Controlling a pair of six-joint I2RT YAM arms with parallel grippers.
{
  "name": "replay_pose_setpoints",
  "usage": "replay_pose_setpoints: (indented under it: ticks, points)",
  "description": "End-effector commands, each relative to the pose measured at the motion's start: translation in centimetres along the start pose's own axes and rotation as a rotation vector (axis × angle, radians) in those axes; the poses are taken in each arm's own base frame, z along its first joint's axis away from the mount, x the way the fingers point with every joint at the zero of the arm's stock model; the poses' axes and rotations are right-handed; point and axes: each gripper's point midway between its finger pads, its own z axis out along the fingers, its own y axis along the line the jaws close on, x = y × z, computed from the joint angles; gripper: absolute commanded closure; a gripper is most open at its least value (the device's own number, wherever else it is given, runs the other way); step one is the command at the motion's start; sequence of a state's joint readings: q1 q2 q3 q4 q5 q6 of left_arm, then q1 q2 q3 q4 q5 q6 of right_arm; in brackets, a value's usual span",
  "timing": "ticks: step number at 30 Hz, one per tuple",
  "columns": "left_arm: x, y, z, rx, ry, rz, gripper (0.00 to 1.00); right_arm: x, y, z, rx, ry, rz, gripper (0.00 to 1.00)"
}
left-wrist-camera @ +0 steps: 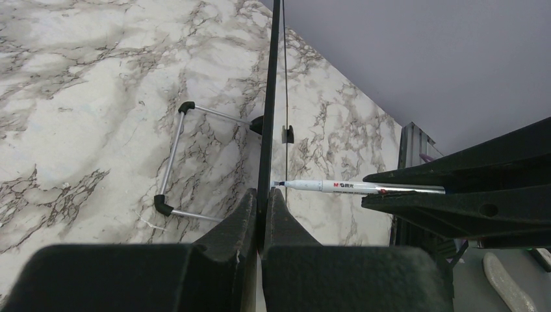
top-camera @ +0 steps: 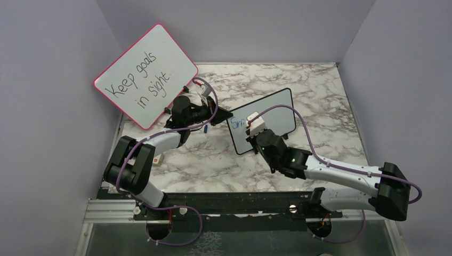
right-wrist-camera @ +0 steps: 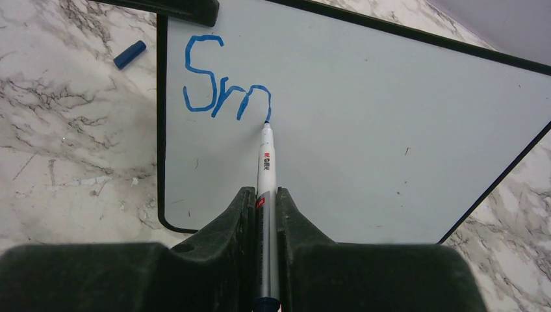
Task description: Write a sentence on the whiteboard
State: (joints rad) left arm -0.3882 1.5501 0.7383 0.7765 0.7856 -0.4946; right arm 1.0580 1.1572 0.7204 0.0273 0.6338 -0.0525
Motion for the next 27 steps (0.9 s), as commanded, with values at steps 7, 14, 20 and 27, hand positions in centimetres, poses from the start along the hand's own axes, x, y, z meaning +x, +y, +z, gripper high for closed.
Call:
replay_pose_setpoints:
  ticks: [7, 14, 20, 27]
  points:
    - [0.2, -1.2, 0.1, 0.044, 0.018, 0.009, 1.00, -2.1, -1.4, -0.7, 0.035, -0.079, 0.041, 0.99]
    - [0.2, -1.2, 0.1, 0.044, 0.018, 0.009, 1.00, -2.9, -2.1, -0.6, 0.059, -0.121, 0.068, 0.99]
    - [0.2, -1.2, 0.1, 0.043, 0.020, 0.009, 1.00, -2.7, -2.1, -0.1, 0.063, -0.127, 0.075, 0.99]
    - [0.2, -1.1, 0.1, 0.043, 0.021, 0.009, 1.00, -3.2, -1.7, 0.3, 0.041, -0.138, 0.084, 0.99]
